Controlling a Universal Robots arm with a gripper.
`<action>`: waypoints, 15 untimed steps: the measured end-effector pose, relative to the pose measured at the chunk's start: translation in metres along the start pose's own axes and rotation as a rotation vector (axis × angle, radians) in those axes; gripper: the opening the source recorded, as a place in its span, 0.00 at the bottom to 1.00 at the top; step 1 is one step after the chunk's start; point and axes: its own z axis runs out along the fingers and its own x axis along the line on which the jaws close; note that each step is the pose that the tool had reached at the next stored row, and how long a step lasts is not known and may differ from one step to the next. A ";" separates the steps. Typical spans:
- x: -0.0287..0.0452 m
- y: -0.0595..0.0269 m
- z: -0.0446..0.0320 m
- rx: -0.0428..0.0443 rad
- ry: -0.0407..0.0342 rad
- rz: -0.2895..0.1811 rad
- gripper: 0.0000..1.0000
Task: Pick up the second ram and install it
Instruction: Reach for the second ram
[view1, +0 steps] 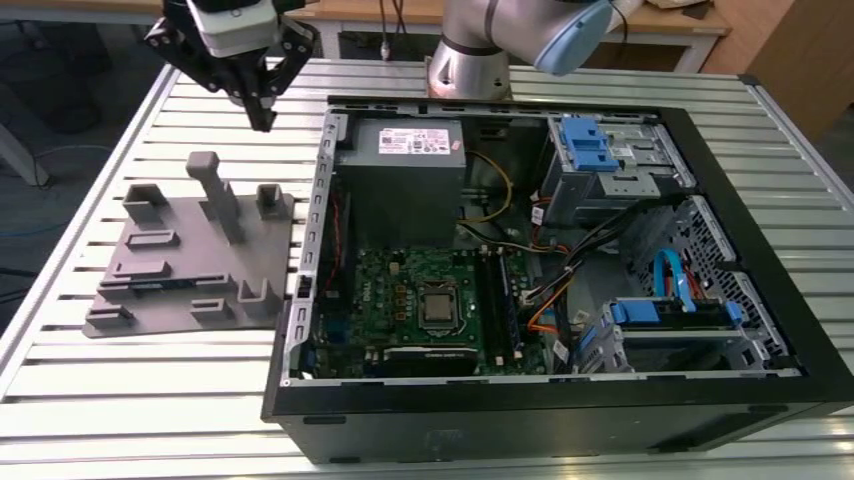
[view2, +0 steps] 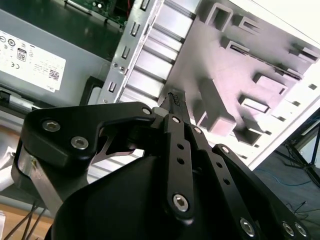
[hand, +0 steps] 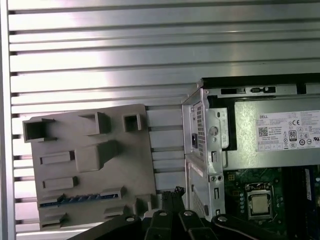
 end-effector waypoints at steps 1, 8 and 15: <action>0.0026 -0.0002 0.0002 0.0001 0.0001 0.000 0.07; 0.0335 -0.0092 0.0065 0.0000 0.0000 0.000 0.07; 0.0443 -0.0126 0.0090 0.0000 0.0000 0.000 0.07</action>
